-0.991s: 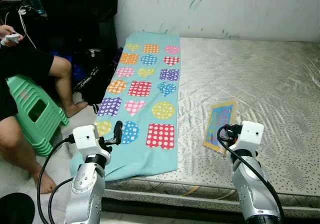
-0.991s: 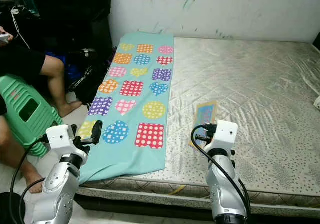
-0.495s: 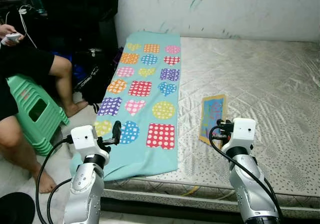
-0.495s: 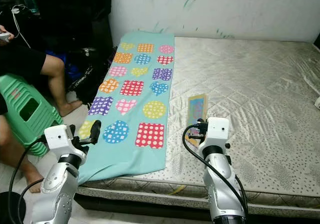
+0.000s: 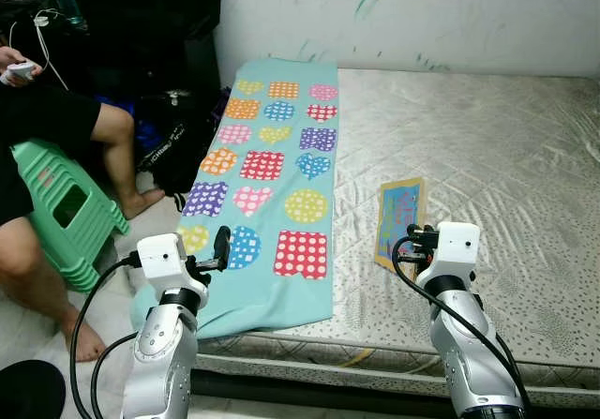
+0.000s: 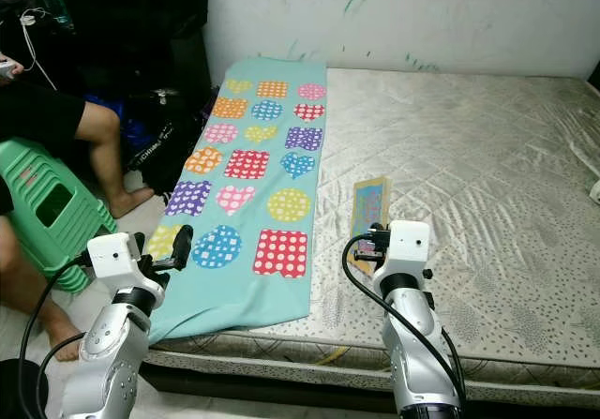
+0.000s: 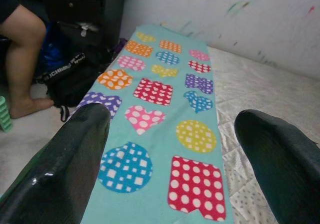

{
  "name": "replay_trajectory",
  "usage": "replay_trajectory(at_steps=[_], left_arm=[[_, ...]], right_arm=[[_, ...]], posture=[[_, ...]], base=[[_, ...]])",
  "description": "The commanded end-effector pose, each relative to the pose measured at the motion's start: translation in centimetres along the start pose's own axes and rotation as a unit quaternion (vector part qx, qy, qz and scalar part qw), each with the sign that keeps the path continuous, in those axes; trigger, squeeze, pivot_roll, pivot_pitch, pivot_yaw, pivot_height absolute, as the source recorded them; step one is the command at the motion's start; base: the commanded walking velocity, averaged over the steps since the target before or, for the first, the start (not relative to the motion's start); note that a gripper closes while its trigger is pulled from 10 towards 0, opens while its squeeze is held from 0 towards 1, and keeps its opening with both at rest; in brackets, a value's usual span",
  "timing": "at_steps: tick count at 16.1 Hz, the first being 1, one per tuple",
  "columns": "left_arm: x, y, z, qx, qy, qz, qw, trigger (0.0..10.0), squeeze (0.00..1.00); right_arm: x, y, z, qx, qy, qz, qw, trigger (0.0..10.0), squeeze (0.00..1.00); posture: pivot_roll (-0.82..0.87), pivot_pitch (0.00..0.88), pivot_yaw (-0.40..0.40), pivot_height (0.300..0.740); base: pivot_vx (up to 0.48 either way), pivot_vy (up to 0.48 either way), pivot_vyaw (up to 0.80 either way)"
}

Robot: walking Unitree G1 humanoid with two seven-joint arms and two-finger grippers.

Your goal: Clean up the room

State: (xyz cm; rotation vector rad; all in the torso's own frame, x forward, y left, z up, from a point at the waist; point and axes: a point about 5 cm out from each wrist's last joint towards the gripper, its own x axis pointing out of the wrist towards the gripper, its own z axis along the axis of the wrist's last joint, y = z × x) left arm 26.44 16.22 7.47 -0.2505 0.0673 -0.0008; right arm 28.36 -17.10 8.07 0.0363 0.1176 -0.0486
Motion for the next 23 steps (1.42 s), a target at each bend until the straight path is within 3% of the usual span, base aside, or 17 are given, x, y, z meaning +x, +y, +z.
replay_trajectory(at_steps=[1,4,23], left_arm=[[0.21,-0.13,0.39,0.008,-0.005,-0.005,1.0,10.0,0.0],[0.26,-0.21,0.37,0.007,-0.005,-0.007,1.0,10.0,0.0],[0.19,-0.26,0.17,0.009,-0.003,-0.005,1.0,10.0,0.0]], right_arm=[[0.34,0.22,1.55,-0.004,-0.038,0.008,0.999,10.0,0.0],[0.35,0.21,1.62,-0.005,-0.039,0.008,0.999,10.0,0.0],[0.27,0.0,1.49,-0.009,-0.036,0.006,0.999,10.0,0.0]], posture=[[-0.13,0.0,0.013,0.74],[-0.14,0.0,0.011,0.74],[-0.14,0.0,0.007,0.74]], base=[[0.0,0.0,0.0],[0.0,0.0,0.0],[0.0,-0.324,0.0]])
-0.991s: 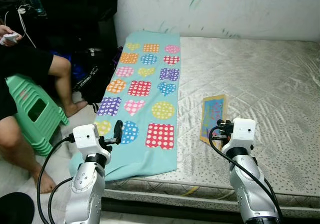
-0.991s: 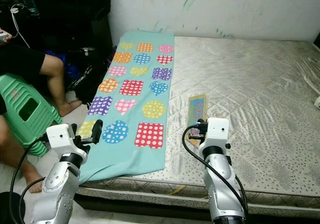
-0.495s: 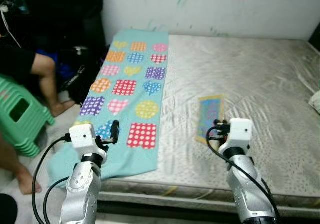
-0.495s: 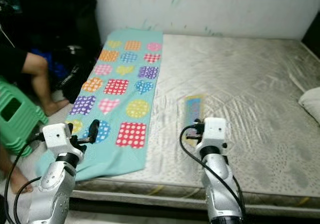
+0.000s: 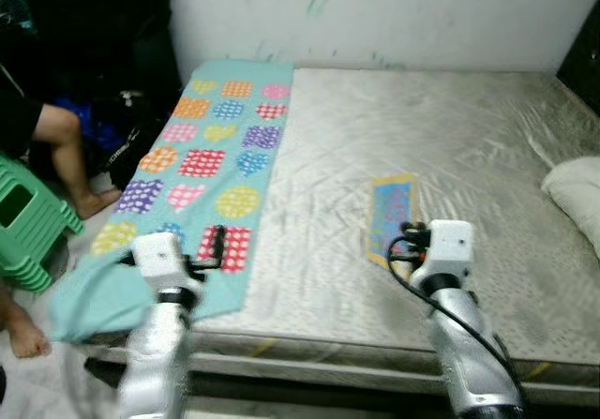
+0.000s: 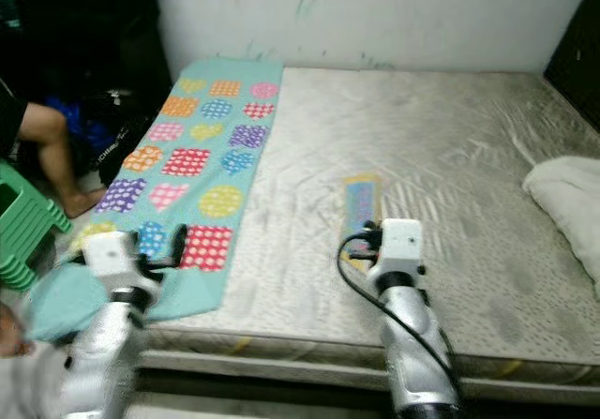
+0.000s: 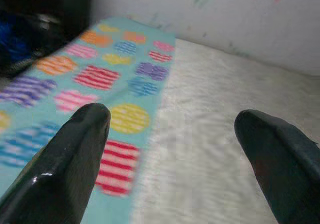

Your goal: Clean up the room

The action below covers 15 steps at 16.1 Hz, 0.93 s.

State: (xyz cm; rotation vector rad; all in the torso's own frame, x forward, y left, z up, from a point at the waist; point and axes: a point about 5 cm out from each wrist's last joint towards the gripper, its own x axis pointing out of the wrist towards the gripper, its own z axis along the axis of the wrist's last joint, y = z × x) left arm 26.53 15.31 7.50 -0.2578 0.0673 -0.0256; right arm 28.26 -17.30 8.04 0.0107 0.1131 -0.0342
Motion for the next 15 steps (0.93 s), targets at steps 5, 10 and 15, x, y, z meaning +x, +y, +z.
replay_trajectory(at_steps=[5,10,15], left_arm=[[0.1,0.54,0.34,0.012,-0.004,0.006,1.0,10.0,0.0],[0.1,0.51,0.34,0.012,-0.004,0.006,1.0,10.0,0.0],[0.06,0.44,0.3,0.008,-0.005,0.007,1.0,10.0,0.0]], right_arm=[[0.36,0.07,1.52,0.001,-0.034,-0.003,0.999,10.0,0.0],[0.37,0.04,1.5,0.0,-0.034,-0.004,0.999,10.0,0.0],[0.38,0.0,1.49,-0.001,-0.035,-0.004,0.999,10.0,0.0]], posture=[[-0.14,0.0,0.006,0.74],[-0.14,0.0,0.006,0.74],[-0.14,0.0,0.005,0.74]], base=[[0.0,-0.317,0.0],[0.0,-0.29,0.0],[0.0,0.0,0.0]])
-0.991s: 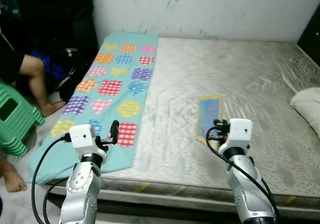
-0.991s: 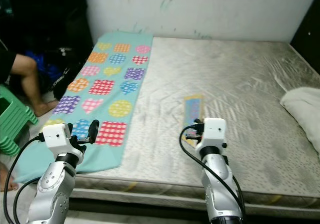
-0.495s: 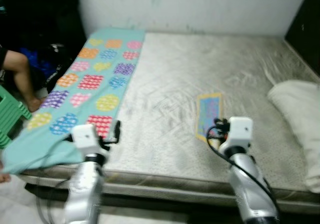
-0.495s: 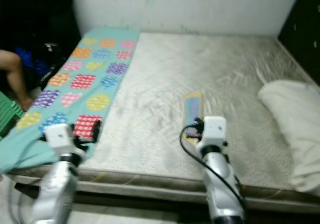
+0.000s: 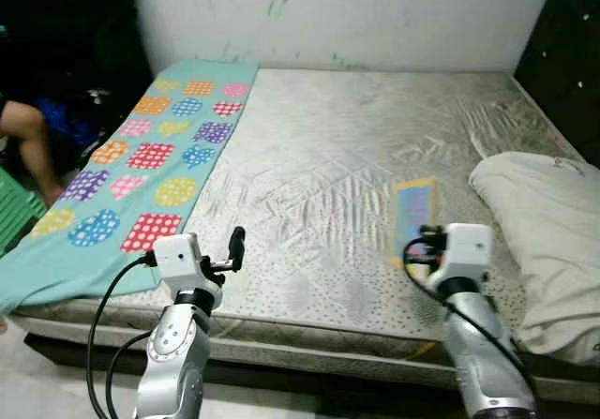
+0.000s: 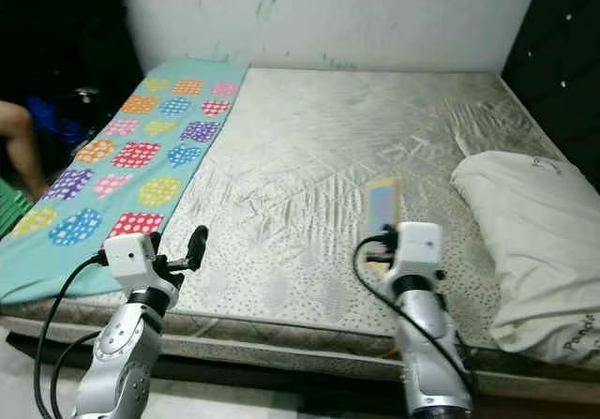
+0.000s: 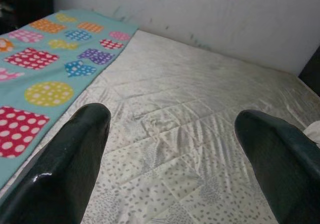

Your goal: Clean up the room

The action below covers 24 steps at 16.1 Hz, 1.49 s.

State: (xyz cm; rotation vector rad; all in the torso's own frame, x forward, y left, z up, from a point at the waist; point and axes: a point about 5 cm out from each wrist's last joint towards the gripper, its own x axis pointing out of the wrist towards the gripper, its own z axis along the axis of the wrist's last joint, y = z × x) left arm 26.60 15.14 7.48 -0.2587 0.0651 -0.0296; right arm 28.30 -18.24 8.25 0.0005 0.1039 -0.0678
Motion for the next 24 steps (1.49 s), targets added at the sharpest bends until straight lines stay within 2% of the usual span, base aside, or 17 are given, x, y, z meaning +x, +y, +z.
replay_trajectory(at_steps=[1,14,19,24], left_arm=[[-0.02,0.58,0.36,0.008,-0.005,0.009,1.0,10.0,0.0],[0.13,0.32,0.37,-0.001,-0.002,-0.003,1.0,10.0,0.0],[0.13,0.32,0.39,-0.007,-0.003,-0.003,1.0,10.0,0.0],[-0.02,-0.39,0.61,-0.009,-0.012,-0.039,0.999,10.0,0.0]], right_arm=[[0.32,0.94,1.28,0.004,-0.03,0.013,0.999,10.0,0.0],[0.61,0.83,1.35,0.005,-0.031,0.012,0.999,10.0,0.0],[0.62,0.83,1.31,0.004,-0.03,0.011,0.999,10.0,0.0],[0.6,0.79,1.3,0.003,-0.031,0.011,0.999,10.0,0.0]], posture=[[-0.14,0.0,0.005,0.74],[-0.14,0.0,0.003,0.74],[-0.14,0.0,0.003,0.74],[-0.14,0.0,0.003,0.74]], base=[[0.0,0.0,0.0],[0.0,0.0,0.0],[0.0,0.0,-0.77],[0.0,0.0,0.0]])
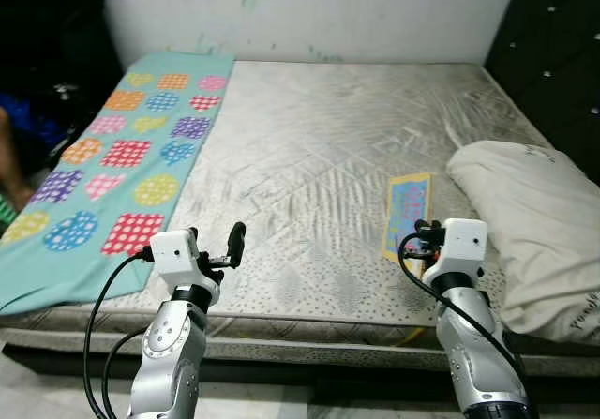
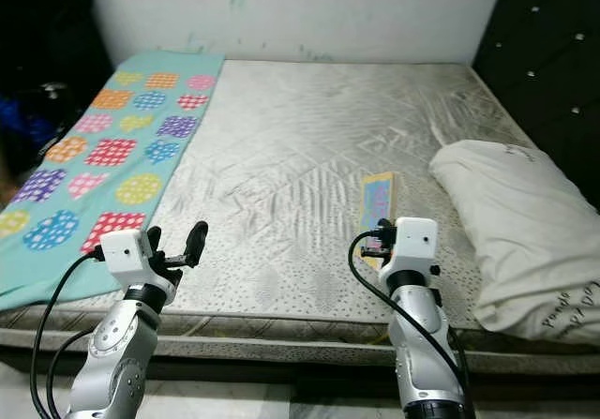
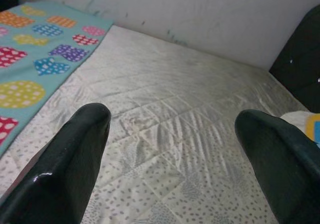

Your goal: Clean up the room

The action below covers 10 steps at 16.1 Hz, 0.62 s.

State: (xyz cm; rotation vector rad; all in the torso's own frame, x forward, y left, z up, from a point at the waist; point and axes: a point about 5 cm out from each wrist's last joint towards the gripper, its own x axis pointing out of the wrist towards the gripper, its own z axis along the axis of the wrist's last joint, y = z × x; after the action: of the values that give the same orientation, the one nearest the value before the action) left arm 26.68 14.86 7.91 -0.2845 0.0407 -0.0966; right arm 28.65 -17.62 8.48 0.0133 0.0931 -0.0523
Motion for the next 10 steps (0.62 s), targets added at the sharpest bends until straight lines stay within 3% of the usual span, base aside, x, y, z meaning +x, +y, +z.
replay_trajectory(at_steps=[1,10], left_arm=[[-0.08,-0.04,0.27,0.004,-0.005,-0.005,1.0,10.0,0.0],[-0.11,-0.09,0.33,0.005,-0.005,-0.012,1.0,10.0,0.0]], right_arm=[[0.32,0.15,1.04,-0.003,-0.026,0.003,1.0,10.0,0.0],[0.35,0.14,1.07,-0.003,-0.026,0.001,1.0,10.0,0.0]], posture=[[-0.14,0.0,0.003,0.74],[-0.14,0.0,0.003,0.74]], base=[[0.0,0.0,0.0],[0.356,0.0,0.0]])
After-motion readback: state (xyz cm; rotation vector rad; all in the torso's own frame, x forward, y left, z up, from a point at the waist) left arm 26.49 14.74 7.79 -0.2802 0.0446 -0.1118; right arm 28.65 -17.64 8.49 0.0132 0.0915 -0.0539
